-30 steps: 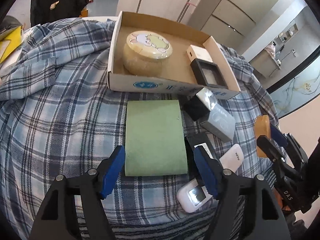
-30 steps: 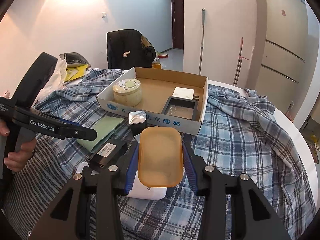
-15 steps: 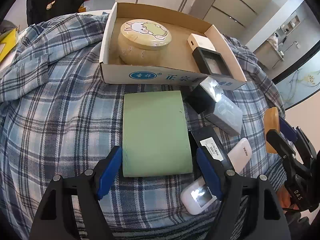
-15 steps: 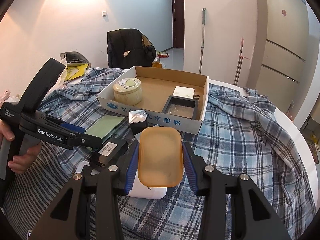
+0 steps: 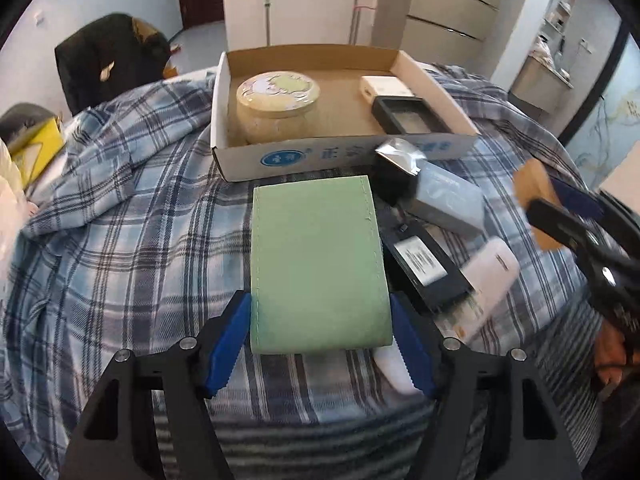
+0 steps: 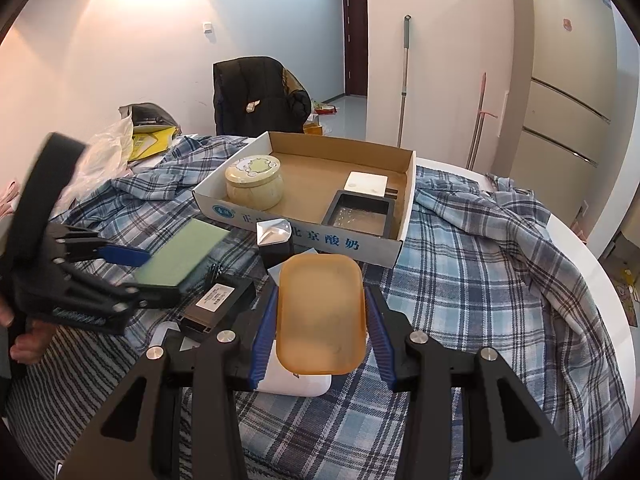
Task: Organize rigid objects
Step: 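Reach the left gripper to the pale green pad and grasp it while the right holds the orange case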
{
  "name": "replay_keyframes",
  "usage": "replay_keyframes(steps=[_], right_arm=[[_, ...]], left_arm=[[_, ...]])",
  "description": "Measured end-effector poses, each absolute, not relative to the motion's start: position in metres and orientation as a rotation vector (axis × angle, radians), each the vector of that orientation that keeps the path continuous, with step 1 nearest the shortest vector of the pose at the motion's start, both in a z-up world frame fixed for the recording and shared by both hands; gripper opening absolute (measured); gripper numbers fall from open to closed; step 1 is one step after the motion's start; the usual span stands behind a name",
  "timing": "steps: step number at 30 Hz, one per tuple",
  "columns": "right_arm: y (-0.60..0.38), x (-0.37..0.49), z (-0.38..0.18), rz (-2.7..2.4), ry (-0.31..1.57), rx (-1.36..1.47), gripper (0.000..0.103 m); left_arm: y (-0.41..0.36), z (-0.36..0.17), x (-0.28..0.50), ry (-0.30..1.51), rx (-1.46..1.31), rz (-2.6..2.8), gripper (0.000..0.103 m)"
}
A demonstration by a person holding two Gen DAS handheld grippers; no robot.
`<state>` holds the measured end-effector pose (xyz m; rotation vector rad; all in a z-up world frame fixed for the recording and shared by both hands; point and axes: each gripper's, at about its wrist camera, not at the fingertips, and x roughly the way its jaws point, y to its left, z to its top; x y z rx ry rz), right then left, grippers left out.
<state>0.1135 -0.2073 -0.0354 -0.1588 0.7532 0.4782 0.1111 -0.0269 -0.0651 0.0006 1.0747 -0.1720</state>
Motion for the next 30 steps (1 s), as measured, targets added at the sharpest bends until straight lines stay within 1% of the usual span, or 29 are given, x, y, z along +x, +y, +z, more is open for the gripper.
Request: replay_keyframes(steps=[4,8,13,17,27,30], right_arm=[[-0.209,0.116,-0.037,0.475,0.766,-0.145,0.042],[-0.212,0.119,-0.038,0.464,0.778,-0.129,0.042],[-0.214,0.123,-0.041,0.441,0.803,-0.137,0.042],[-0.216,0.125,-0.042,0.451,0.821,-0.123,0.042],[-0.218,0.125,-0.04,0.444,0.815,-0.12,0.042],[-0.218,0.125,-0.04,0.442,0.815,-0.118,0.042]], left_arm=[[-0.03,-0.051,0.098,1.042,-0.061,-0.251,0.072],[-0.046,-0.045,0.105,1.039,-0.096,-0.311,0.072],[-0.07,-0.06,0.115,1.108,-0.09,-0.353,0.072],[-0.072,-0.06,0.116,1.083,-0.098,-0.356,0.072],[-0.08,-0.074,0.123,1.149,-0.07,-0.357,0.072],[-0.08,-0.075,0.124,1.142,-0.074,-0.356,0.072]])
